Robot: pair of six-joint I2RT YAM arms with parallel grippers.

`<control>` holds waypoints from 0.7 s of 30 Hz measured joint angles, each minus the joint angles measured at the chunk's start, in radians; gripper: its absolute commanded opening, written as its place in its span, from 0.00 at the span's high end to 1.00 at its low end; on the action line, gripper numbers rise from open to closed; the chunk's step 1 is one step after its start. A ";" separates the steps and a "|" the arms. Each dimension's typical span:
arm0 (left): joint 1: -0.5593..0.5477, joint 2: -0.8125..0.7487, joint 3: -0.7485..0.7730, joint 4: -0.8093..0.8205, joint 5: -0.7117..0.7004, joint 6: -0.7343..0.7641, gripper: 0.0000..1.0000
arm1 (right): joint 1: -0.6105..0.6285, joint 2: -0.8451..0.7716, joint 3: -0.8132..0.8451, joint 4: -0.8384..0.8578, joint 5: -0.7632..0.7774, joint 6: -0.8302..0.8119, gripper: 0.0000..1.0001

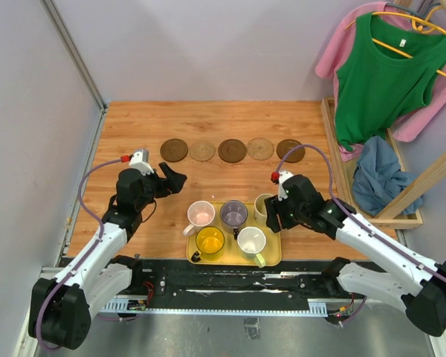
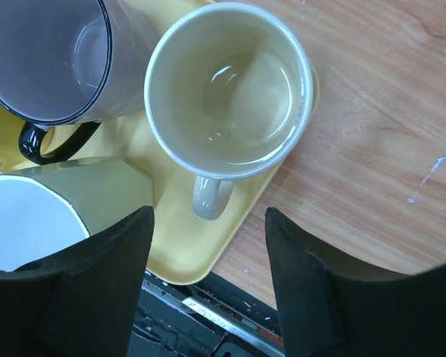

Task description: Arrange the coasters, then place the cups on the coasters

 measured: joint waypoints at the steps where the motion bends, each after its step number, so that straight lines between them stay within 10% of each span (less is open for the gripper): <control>1: 0.000 0.002 0.000 0.000 0.000 0.000 0.13 | 0.003 0.010 0.000 0.002 0.000 0.000 0.38; 21: 0.000 0.029 -0.008 0.024 0.021 -0.003 0.13 | 0.079 0.213 -0.016 0.074 0.164 0.087 0.51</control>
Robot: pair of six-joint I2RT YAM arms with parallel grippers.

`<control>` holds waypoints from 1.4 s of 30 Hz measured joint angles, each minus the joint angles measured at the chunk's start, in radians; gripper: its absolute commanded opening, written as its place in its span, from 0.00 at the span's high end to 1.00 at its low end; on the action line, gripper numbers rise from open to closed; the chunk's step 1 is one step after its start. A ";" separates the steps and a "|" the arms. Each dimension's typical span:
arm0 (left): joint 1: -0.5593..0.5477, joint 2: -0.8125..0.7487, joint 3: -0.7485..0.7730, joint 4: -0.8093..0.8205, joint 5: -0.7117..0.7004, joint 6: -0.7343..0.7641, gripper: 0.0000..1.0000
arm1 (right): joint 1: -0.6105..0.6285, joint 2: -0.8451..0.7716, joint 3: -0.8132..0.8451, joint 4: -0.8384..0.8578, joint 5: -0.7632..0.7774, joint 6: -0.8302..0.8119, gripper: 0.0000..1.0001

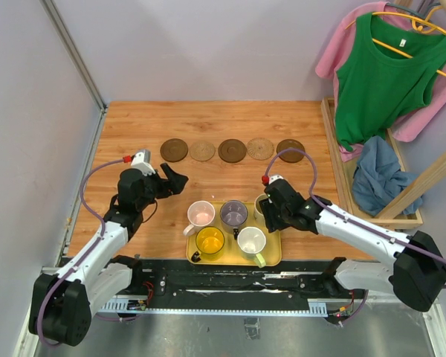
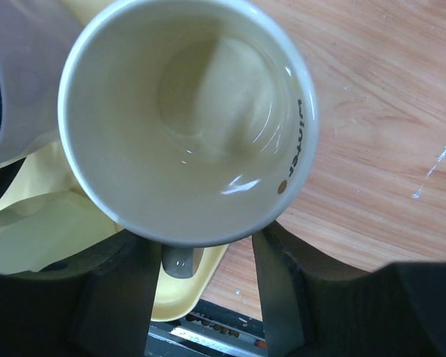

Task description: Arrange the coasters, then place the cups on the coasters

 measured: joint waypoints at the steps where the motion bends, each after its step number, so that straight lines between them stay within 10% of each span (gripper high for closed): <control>1: 0.000 0.000 -0.003 0.002 0.001 0.000 0.13 | 0.001 0.007 0.000 0.001 0.006 0.006 0.51; 42: 0.000 -0.025 -0.042 0.006 0.003 0.000 0.13 | 0.094 0.060 -0.039 0.047 0.116 0.114 0.81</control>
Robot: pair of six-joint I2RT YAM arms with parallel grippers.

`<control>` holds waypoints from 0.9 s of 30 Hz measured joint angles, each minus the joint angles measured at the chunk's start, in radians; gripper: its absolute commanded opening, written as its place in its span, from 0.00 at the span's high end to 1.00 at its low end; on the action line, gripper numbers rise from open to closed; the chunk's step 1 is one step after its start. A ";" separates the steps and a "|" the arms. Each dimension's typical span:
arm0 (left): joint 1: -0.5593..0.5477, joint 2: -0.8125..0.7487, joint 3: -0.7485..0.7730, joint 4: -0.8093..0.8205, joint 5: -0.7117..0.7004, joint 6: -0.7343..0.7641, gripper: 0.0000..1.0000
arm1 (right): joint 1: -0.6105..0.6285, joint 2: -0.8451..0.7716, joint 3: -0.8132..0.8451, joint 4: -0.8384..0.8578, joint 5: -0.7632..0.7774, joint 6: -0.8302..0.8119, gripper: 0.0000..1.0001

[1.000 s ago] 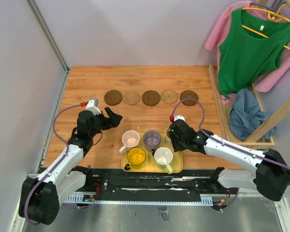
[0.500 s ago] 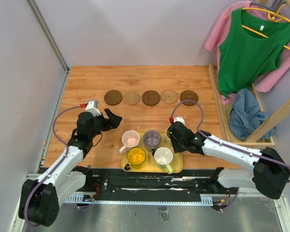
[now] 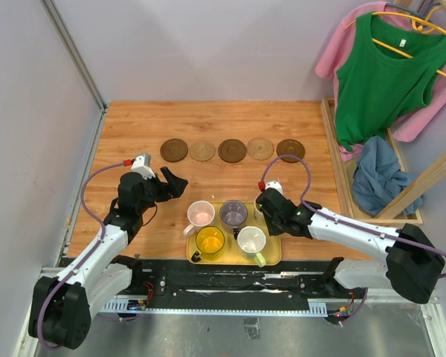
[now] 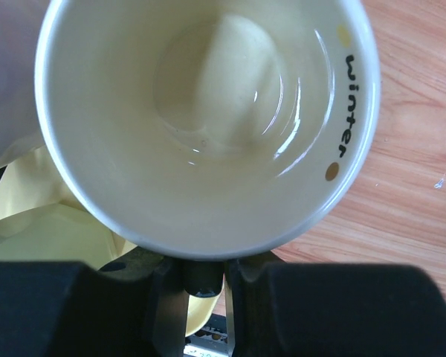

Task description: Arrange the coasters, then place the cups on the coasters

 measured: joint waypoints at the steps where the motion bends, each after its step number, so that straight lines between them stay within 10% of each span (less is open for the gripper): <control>1: 0.000 0.000 0.000 0.000 0.000 0.000 0.13 | 0.001 0.000 0.000 0.001 0.000 0.000 0.82; 7: 0.000 -0.001 0.000 0.000 0.000 0.000 0.12 | 0.001 -0.002 0.000 0.002 0.002 0.000 0.99; 27: 0.000 -0.034 0.000 -0.001 0.000 -0.017 0.13 | 0.018 -0.167 -0.005 -0.042 0.076 -0.058 0.99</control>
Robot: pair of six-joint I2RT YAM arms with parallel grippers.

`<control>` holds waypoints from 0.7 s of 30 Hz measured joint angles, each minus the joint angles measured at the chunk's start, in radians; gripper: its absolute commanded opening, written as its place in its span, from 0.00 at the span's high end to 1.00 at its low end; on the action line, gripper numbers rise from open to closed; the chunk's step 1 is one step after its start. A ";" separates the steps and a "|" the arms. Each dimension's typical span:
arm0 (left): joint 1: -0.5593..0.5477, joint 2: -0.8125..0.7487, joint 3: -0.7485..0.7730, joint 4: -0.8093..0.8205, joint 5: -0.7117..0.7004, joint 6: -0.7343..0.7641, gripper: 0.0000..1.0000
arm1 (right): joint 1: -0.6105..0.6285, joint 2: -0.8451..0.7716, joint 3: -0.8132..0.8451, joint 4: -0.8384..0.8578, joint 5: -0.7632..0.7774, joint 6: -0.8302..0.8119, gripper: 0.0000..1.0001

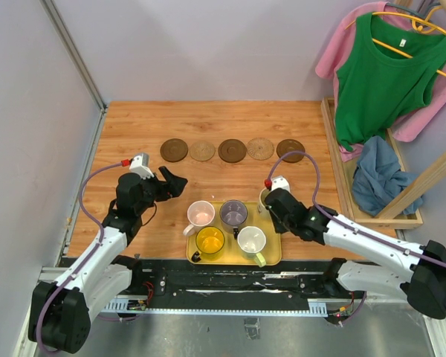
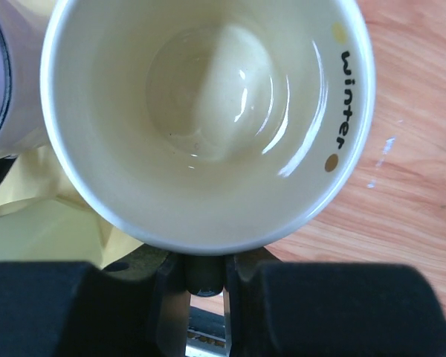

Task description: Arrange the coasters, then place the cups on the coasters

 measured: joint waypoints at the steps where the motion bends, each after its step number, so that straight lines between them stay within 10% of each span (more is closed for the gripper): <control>1: 0.000 0.000 0.000 0.000 0.000 -0.002 0.13 | 0.000 0.000 0.003 -0.003 0.011 -0.008 0.99; 10: 0.000 0.023 0.000 0.003 0.000 -0.002 0.12 | -0.049 0.044 0.132 0.011 0.166 -0.173 0.99; 21: 0.000 0.114 0.039 0.033 -0.001 -0.002 0.12 | -0.416 0.188 0.222 0.178 0.049 -0.344 0.99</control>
